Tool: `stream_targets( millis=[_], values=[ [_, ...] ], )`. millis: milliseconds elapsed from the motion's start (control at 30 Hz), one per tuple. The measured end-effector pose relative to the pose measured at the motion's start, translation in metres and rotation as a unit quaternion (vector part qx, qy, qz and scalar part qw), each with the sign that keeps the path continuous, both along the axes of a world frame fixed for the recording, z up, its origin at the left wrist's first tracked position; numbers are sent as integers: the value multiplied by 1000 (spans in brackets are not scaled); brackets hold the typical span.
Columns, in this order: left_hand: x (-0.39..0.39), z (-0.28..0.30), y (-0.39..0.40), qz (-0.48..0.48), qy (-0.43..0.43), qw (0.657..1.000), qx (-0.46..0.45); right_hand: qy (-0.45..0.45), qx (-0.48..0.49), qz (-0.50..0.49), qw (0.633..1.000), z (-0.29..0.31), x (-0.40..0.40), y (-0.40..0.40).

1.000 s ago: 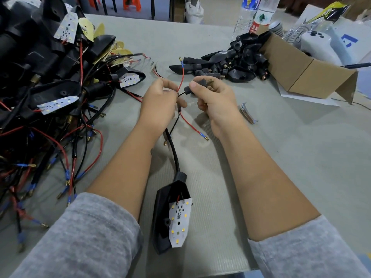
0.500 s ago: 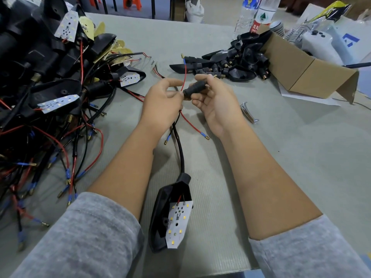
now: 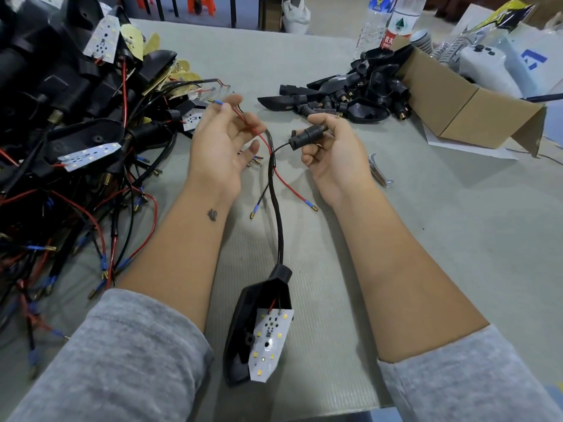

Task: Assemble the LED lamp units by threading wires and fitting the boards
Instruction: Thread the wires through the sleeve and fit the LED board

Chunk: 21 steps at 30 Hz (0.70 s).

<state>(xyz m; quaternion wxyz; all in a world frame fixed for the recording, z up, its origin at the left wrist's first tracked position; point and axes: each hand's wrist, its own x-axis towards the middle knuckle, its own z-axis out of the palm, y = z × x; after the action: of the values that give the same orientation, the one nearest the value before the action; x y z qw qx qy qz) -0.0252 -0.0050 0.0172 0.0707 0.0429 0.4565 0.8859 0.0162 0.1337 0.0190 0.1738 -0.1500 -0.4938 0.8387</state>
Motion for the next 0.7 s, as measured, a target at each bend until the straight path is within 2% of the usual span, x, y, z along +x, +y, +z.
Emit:
stream_targets(
  millis=[100,200,333,467,700],
  values=[
    [0,-1,1,28,17,999,-25,-1,-3,-6,1000,-1,0,0],
    [1,-1,5,52,34,992,-109,1,-23,-14,1000,-2,-1,1],
    [5,-3,11,64,95,961,-253,-3,-34,-20,999,-3,-3,2],
    [6,-8,15,37,157,926,-342,-2,-39,-16,999,-3,-5,3],
    [9,-9,18,41,187,916,-353,8,-66,0,998,-2,-3,4]
  ],
)
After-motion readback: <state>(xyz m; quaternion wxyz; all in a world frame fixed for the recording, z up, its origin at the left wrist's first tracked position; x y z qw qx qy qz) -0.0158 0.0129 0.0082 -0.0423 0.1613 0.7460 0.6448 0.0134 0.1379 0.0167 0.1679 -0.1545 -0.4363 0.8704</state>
